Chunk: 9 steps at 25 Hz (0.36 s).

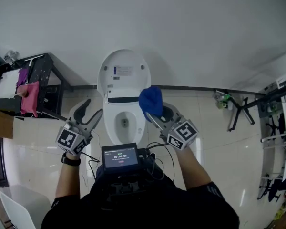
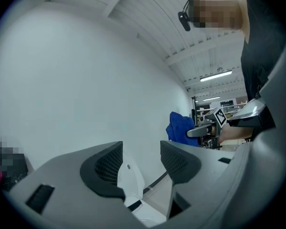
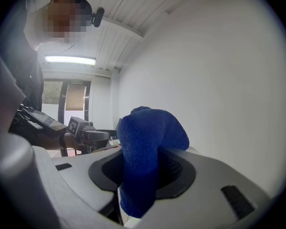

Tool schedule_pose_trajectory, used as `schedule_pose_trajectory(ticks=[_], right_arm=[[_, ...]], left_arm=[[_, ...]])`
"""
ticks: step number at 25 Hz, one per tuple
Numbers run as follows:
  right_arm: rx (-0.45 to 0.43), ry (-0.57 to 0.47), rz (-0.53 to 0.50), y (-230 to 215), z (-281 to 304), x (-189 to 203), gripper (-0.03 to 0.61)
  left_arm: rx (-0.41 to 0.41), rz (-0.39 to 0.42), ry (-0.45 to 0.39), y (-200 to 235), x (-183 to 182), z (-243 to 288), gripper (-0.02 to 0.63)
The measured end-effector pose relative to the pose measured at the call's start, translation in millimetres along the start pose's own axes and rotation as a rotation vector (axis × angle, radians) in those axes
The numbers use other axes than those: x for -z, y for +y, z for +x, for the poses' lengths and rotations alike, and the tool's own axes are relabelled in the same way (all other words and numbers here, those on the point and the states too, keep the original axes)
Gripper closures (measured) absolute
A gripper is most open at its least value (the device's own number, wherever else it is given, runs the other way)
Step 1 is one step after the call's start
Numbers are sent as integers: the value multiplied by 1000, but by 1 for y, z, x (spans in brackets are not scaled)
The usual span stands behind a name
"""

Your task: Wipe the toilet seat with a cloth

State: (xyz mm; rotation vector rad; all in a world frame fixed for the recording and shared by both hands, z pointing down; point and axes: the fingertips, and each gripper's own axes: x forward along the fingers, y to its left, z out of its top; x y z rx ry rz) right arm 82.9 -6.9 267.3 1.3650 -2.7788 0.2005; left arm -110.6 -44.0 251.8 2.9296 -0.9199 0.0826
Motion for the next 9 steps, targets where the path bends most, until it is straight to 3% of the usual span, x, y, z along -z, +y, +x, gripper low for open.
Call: schedule_pose_trajectory(ticks=[9], right_arm=[[-4,-12,-5,2,3,-10,414]], left_arm=[[-2,-4,8,-1,0,-5,371]])
